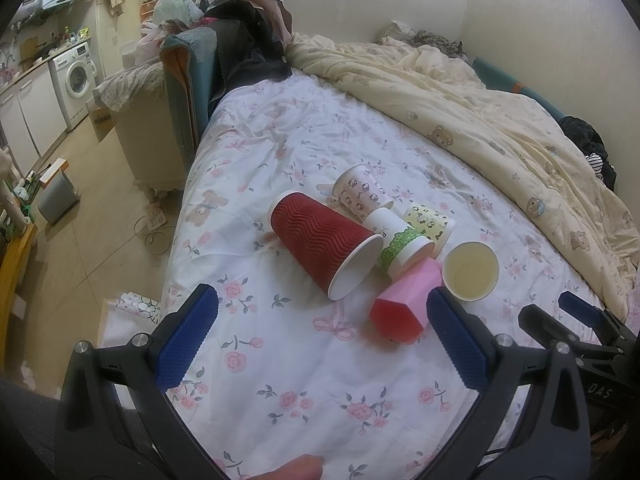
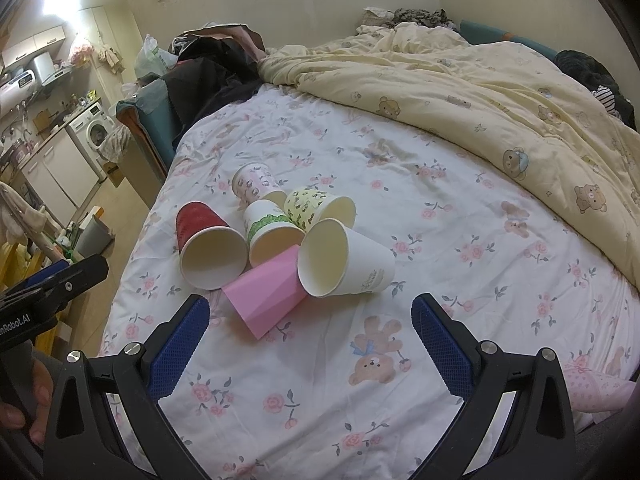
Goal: Flip cup upside down
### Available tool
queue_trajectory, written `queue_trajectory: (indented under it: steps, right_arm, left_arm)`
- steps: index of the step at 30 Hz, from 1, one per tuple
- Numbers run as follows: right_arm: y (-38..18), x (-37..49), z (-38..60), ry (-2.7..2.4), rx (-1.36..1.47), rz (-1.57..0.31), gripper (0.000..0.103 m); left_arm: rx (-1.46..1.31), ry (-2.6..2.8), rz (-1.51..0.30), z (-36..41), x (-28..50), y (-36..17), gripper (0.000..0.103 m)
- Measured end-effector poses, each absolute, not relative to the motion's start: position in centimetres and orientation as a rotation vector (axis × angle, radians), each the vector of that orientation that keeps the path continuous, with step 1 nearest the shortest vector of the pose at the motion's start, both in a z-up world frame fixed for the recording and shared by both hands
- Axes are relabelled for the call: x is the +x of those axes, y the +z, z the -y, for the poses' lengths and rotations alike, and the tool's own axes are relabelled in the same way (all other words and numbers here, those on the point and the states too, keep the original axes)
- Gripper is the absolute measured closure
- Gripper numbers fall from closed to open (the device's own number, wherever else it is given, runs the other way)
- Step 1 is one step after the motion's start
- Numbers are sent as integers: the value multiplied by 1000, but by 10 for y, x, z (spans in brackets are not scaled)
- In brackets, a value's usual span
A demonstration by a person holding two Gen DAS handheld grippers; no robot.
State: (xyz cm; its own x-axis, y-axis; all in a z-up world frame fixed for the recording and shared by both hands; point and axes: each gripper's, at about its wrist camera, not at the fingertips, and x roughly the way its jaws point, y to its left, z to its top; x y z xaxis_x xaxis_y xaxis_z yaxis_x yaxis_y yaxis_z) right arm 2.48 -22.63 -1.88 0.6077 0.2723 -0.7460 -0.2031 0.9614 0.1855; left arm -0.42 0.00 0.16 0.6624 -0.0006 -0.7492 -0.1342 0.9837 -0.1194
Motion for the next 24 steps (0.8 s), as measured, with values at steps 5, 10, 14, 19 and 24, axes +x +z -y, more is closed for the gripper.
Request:
queue_trajectory:
  steps: [5, 10, 14, 19, 24]
  right_arm:
    - [-19, 25, 226, 275, 85, -876, 0]
    - [-20, 25, 224, 274, 86, -879, 0]
    - [-20, 25, 224, 278, 85, -878, 0]
    - [-24, 22, 221, 285, 84, -876, 0]
    - [-23, 23, 223, 282, 89, -880, 0]
  left_arm:
    - [-170, 76, -847, 0, -4, 2, 0]
    - [-169, 72, -847, 2, -3, 3, 0]
    - [-170, 73, -847, 2, -3, 3, 0]
    - [-168, 73, -847, 2, -4, 4, 0]
    - [-170, 73, -847, 2, -4, 4, 0]
